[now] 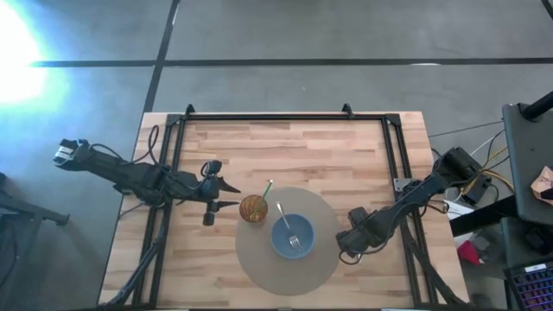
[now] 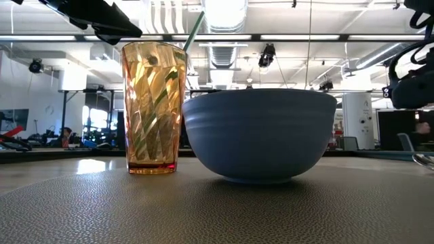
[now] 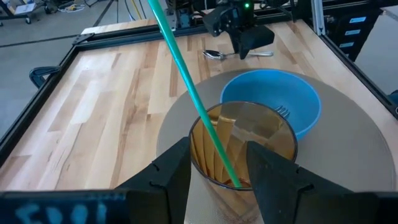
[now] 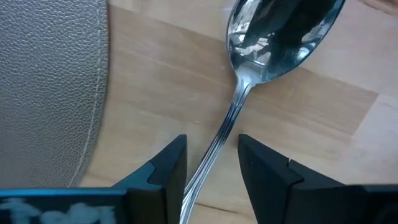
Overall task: Pick & Place Utensil
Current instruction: Put the spoon into the bowl on the place mat
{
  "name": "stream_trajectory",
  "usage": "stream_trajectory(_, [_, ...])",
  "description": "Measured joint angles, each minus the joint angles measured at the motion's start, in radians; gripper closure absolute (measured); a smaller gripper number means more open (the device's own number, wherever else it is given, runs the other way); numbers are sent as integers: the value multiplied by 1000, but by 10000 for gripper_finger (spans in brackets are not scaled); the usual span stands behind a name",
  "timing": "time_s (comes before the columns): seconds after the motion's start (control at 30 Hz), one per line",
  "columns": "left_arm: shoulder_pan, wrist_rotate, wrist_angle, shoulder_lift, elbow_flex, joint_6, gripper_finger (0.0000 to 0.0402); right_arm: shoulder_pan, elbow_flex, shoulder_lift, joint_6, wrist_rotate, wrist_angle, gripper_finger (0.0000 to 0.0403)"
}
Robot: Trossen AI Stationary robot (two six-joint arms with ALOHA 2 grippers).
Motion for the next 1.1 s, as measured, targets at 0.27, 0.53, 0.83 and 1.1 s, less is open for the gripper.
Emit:
stream_trajectory(0.27, [0, 0, 0, 0, 0, 0, 244, 0, -12, -3, 0, 0, 4, 311])
stream_trajectory(0.53, [0, 0, 0, 0, 0, 0, 244, 0, -14, -3, -35, -1, -7, 379])
stream_trajectory(0.83, [0, 0, 0, 0, 0, -9, 244, 0, -18, -27, -102, 1, -23, 388])
stream_trajectory(1.1, [0, 0, 17, 0, 0, -34, 244, 0, -17, -112, -181, 2, -32, 389])
